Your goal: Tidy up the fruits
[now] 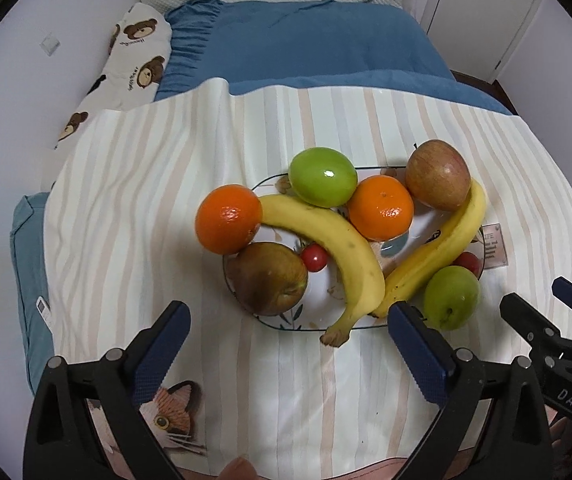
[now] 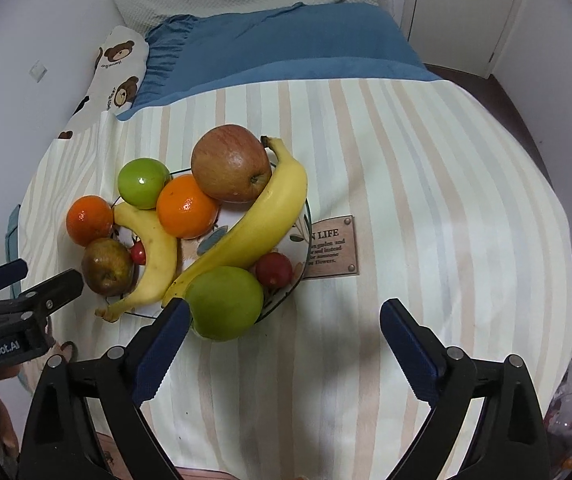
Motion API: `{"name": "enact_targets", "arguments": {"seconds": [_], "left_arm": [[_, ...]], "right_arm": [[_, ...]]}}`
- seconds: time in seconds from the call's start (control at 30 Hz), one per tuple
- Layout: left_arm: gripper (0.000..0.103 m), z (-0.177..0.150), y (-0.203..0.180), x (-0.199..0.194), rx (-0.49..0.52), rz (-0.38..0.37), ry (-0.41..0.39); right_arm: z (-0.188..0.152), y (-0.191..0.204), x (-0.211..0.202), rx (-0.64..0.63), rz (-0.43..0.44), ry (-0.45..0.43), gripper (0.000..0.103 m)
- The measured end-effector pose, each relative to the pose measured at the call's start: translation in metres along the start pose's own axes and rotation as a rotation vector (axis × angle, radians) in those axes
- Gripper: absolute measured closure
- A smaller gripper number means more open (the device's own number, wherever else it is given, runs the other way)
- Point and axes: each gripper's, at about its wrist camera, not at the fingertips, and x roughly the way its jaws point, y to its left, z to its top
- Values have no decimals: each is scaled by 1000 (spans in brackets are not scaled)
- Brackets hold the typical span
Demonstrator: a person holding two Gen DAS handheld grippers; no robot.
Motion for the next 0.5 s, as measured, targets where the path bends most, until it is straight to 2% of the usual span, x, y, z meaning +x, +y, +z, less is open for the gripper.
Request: {"name": "enact_targets", "arguments": {"seconds": [0.27,0.5], "left_arm": [[2,-17,3,-41,-20,-11,-77],[2,-47,4,-99,-30,-23,-182]], "right_arm": [[-9,-1,-34,3,-28,-67,5],[-29,5,-96,-15,-33,-176,5]]}}
